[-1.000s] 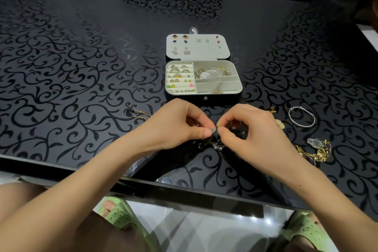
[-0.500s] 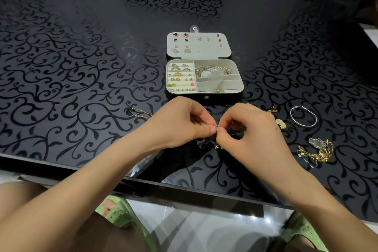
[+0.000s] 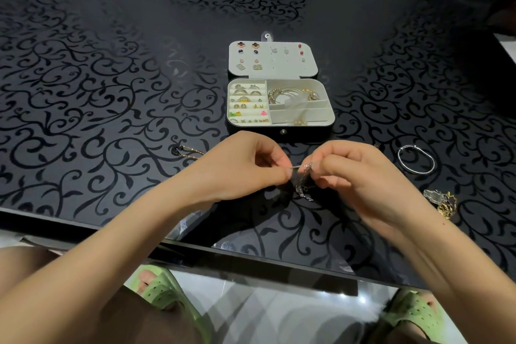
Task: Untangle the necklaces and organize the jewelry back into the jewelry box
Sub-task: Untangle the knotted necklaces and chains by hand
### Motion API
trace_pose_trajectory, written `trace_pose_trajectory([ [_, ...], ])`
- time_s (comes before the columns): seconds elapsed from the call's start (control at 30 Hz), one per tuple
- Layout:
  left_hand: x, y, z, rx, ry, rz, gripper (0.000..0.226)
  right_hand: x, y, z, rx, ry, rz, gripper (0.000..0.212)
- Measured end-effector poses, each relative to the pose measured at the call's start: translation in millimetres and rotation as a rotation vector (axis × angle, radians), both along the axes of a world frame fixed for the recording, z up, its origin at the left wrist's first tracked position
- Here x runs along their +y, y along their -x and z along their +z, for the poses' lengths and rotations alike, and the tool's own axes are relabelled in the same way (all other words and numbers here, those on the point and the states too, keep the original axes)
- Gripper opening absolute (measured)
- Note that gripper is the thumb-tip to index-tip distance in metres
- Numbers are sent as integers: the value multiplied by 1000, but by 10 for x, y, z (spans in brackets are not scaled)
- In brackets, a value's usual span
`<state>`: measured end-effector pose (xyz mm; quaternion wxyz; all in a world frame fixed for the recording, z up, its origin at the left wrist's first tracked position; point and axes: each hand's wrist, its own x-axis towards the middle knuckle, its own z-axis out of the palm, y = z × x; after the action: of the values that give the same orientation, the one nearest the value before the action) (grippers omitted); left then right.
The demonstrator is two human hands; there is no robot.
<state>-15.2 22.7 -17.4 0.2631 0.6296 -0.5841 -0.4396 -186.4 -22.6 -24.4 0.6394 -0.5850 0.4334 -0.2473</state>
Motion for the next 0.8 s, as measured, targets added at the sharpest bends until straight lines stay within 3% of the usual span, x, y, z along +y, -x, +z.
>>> trace_pose_trajectory([
  [0.33, -18, 8, -40, 45, 208, 159, 7, -81, 28, 188, 100, -4, 118, 27],
  [0.57, 28, 189, -108, 359, 133, 386, 14, -72, 23, 177, 148, -3, 73, 16],
  [0.8, 148, 285, -158, 379, 109, 415, 21, -39, -5, 101, 236, 57, 77, 19],
])
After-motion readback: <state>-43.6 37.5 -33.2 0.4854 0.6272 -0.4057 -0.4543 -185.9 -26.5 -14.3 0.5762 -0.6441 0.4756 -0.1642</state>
